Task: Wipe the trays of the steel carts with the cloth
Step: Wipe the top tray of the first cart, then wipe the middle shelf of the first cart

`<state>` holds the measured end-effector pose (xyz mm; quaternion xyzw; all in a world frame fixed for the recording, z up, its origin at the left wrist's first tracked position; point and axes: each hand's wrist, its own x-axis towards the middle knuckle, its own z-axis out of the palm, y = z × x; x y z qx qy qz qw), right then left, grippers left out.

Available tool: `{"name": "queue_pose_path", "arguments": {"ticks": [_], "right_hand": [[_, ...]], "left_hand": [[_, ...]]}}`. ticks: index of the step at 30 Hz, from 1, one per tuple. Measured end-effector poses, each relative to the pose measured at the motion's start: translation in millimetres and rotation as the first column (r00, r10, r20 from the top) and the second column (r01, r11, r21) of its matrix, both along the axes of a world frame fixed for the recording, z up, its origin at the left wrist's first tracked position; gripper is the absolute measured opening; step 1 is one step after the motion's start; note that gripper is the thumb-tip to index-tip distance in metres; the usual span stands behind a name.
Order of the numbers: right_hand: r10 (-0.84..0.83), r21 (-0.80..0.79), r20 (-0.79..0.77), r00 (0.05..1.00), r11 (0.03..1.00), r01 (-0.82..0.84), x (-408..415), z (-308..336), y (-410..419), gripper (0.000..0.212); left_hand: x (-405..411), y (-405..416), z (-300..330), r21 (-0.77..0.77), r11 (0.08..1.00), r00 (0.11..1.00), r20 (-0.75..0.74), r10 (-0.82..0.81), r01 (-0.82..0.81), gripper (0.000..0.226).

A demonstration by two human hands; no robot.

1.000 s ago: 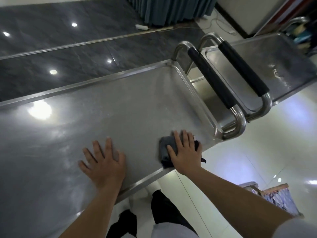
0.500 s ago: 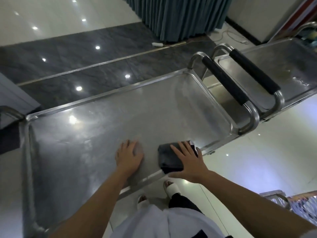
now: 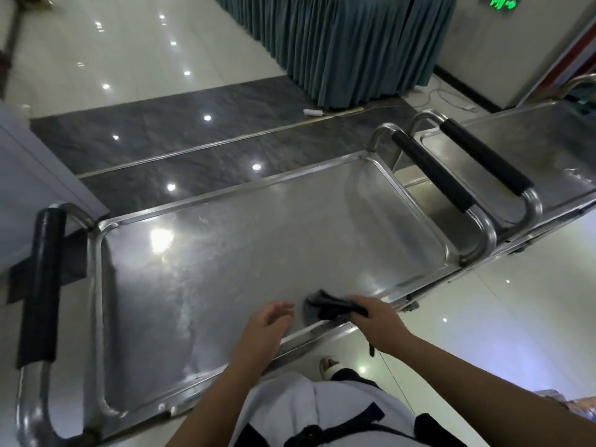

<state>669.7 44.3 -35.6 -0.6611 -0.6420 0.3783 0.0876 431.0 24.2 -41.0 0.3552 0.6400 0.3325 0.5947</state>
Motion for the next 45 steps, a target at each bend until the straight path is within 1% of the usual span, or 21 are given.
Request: {"name": "queue_pose_path", "arguments": {"ticks": [1, 2, 4, 6, 7, 9, 11, 13, 16, 19, 23, 26, 29, 31, 33, 34, 36, 37, 39, 41, 45], "right_hand": [[-0.111, -0.057, -0.148, 0.983, 0.993, 0.104, -2, 11, 2, 0.024], [-0.235, -0.123, -0.280, 0.931, 0.970, 0.208, -4, 21, 2, 0.020], [-0.458, -0.304, -0.467, 0.756, 0.886, 0.349, -7, 38, 1, 0.021], [-0.581, -0.435, -0.578, 0.573, 0.813, 0.386, -14, 51, -3, 0.024], [-0.614, -0.470, -0.607, 0.504, 0.789, 0.396, -16, 54, -5, 0.024], [-0.640, -0.496, -0.629, 0.441, 0.768, 0.406, -22, 59, -10, 0.024], [-0.639, -0.492, -0.625, 0.448, 0.768, 0.409, -26, 60, -16, 0.026], [-0.617, -0.477, -0.622, 0.483, 0.787, 0.391, -27, 59, -24, 0.026], [-0.530, -0.414, -0.644, 0.552, 0.848, 0.331, -28, 67, -37, 0.024], [-0.419, -0.354, -0.685, 0.596, 0.907, 0.230, -25, 71, -46, 0.027], [-0.302, -0.289, -0.736, 0.606, 0.949, 0.122, -6, 76, -53, 0.029], [-0.246, -0.246, -0.741, 0.625, 0.965, 0.089, 20, 75, -63, 0.032], [-0.132, -0.133, -0.671, 0.730, 0.989, 0.056, 56, 66, -77, 0.040], [-0.116, -0.063, -0.615, 0.780, 0.993, 0.098, 83, 60, -88, 0.035], [-0.116, -0.022, -0.595, 0.795, 0.992, 0.128, 112, 53, -100, 0.041], [-0.115, -0.044, -0.616, 0.780, 0.993, 0.111, 126, 51, -107, 0.049], [-0.182, -0.208, -0.676, 0.715, 0.977, 0.051, 150, 42, -119, 0.058], [-0.232, -0.293, -0.698, 0.678, 0.956, 0.025, 161, 37, -125, 0.054], [-0.297, -0.391, -0.719, 0.628, 0.920, -0.013, 178, 24, -135, 0.033], [-0.307, -0.402, -0.700, 0.645, 0.915, -0.002, 193, 12, -145, 0.026], [-0.329, -0.399, -0.666, 0.670, 0.915, 0.053, 215, -2, -171, 0.026]], "left_hand": [[-1, 0, 3, 0.004, 1.000, 1.000, 0.026, -0.004, 0.004, 0.017], [-1, -1, 6, 0.017, 1.000, 0.999, 0.040, -0.015, 0.014, 0.014], [1, -2, 14, 0.037, 0.999, 0.999, 0.045, -0.013, 0.011, 0.017], [7, -5, 21, 0.083, 0.996, 0.998, 0.045, -0.040, 0.036, 0.017], [11, -7, 27, 0.107, 0.993, 0.997, 0.044, -0.059, 0.054, 0.016], [19, -11, 36, 0.135, 0.987, 0.991, 0.091, -0.096, 0.083, 0.016], [27, -15, 42, 0.134, 0.981, 0.976, 0.152, -0.157, 0.137, 0.023], [34, -21, 45, 0.136, 0.972, 0.964, 0.160, -0.213, 0.193, 0.035], [43, -31, 51, 0.108, 0.974, 0.951, 0.218, -0.218, 0.199, 0.042], [52, -39, 58, 0.107, 0.979, 0.924, 0.325, -0.201, 0.176, 0.061], [71, -48, 70, 0.185, 0.980, 0.953, 0.278, -0.121, 0.071, 0.044], [95, -60, 72, 0.183, 0.982, 0.968, 0.249, -0.014, -0.033, 0.038], [129, -78, 70, 0.180, 0.978, 0.989, 0.126, 0.082, -0.104, 0.028], [156, -94, 67, 0.158, 0.980, 0.991, 0.069, 0.114, -0.124, 0.023], [181, -112, 67, 0.117, 0.982, 0.988, 0.058, 0.142, -0.148, 0.019], [192, -122, 67, 0.091, 0.981, 0.984, 0.075, 0.163, -0.170, 0.019], [216, -143, 66, 0.020, 0.976, 0.969, 0.130, 0.212, -0.216, 0.021], [226, -154, 64, -0.016, 0.972, 0.961, 0.151, 0.232, -0.233, 0.022], [242, -173, 59, -0.065, 0.969, 0.952, 0.182, 0.246, -0.237, 0.026], [254, -186, 52, -0.097, 0.969, 0.951, 0.189, 0.243, -0.228, 0.031], [279, -207, 39, -0.128, 0.959, 0.947, 0.172, 0.272, -0.252, 0.033]]}}
